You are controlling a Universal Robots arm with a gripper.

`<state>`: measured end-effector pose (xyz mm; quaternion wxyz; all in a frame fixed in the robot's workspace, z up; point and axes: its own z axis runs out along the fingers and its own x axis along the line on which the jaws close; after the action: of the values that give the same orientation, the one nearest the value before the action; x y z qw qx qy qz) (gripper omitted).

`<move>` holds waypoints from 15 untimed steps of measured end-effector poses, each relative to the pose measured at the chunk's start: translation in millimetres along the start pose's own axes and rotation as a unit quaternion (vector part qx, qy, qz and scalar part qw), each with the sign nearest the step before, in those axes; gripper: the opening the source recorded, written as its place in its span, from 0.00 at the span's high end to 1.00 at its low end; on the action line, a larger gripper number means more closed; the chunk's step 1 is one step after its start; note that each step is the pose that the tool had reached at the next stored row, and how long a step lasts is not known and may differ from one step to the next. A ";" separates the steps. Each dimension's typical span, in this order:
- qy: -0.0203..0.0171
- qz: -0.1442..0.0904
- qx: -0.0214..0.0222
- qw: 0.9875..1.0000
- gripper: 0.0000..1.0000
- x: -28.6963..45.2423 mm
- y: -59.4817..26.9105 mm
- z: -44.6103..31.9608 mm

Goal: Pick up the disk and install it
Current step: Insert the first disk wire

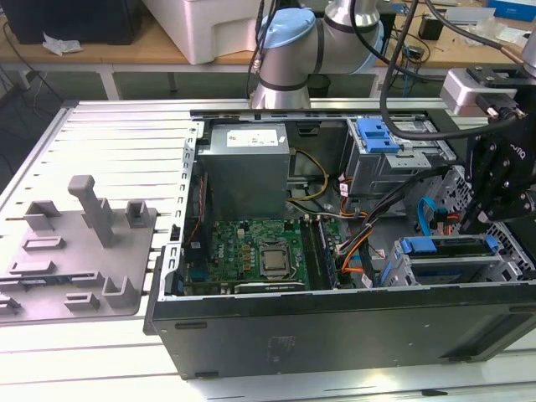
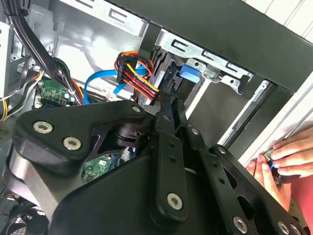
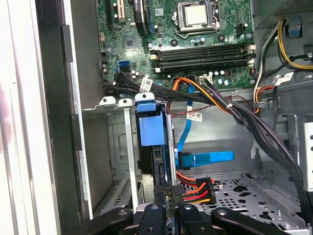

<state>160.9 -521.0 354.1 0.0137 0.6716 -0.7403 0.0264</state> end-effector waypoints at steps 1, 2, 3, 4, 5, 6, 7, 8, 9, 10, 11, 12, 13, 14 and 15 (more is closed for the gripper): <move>0.000 0.000 0.000 1.000 0.84 0.0 -0.1 0.0; 0.000 0.000 0.000 1.000 0.84 0.0 -0.1 0.0; 0.000 0.000 0.000 1.000 0.84 0.0 -0.1 0.0; 0.000 0.000 0.000 1.000 0.84 0.0 -0.1 0.1; 0.000 0.000 0.000 1.000 0.84 0.0 -0.1 0.1; 0.000 0.000 0.000 1.000 0.84 0.0 -0.1 0.1; 0.000 -0.001 0.000 1.000 0.84 0.0 -0.1 0.1; 0.000 -0.002 0.000 1.000 0.84 0.0 -0.1 0.1; 0.000 -0.003 0.000 1.000 0.84 0.1 -0.2 0.1; 0.000 -0.004 0.000 1.000 0.84 0.1 -0.2 0.1; 0.000 -0.006 0.000 1.000 0.84 0.1 -0.2 0.1; 0.000 -0.008 0.000 1.000 0.84 0.2 -0.2 0.1; 0.000 -0.009 0.001 1.000 0.84 0.3 -0.1 0.1; 0.000 -0.011 0.001 1.000 0.84 0.3 -0.1 0.1; 0.000 -0.013 0.001 1.000 0.84 0.3 -0.2 0.1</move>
<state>161.0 -521.3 354.0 0.0134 0.6813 -0.7314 0.0266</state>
